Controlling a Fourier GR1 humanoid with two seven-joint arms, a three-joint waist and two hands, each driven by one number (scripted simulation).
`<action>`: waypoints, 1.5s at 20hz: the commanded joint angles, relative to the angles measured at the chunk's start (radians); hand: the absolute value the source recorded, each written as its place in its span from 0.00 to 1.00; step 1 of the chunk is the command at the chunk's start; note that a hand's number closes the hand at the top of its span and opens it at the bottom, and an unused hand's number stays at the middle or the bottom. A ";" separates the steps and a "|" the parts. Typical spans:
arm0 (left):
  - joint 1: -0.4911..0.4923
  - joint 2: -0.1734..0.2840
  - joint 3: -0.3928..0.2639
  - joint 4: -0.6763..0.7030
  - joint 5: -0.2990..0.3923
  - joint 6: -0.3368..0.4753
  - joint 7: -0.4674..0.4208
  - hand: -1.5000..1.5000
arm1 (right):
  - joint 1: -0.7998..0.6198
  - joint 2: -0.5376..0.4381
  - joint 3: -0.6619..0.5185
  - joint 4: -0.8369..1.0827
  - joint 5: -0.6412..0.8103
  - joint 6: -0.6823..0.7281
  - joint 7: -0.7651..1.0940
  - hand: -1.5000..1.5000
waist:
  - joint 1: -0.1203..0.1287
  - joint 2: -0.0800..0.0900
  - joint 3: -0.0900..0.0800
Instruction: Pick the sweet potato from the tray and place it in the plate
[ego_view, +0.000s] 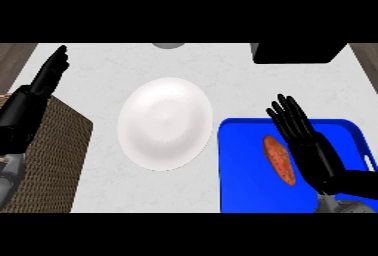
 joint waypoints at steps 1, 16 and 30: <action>0.033 -0.014 0.028 0.035 0.027 -0.020 0.000 0.50 | -0.095 -0.005 -0.011 0.122 -0.053 0.121 -0.001 1.00 | 0.005 -0.015 -0.026; 0.085 -0.175 0.003 0.141 0.210 0.069 0.145 0.50 | -0.202 -0.286 -0.064 0.461 0.153 0.660 -0.433 0.00 | 0.039 0.012 -0.020; 0.063 -0.165 -0.013 0.208 0.236 0.073 0.121 0.50 | -0.324 -0.403 0.102 0.555 0.507 0.541 -0.670 0.00 | 0.029 0.004 -0.025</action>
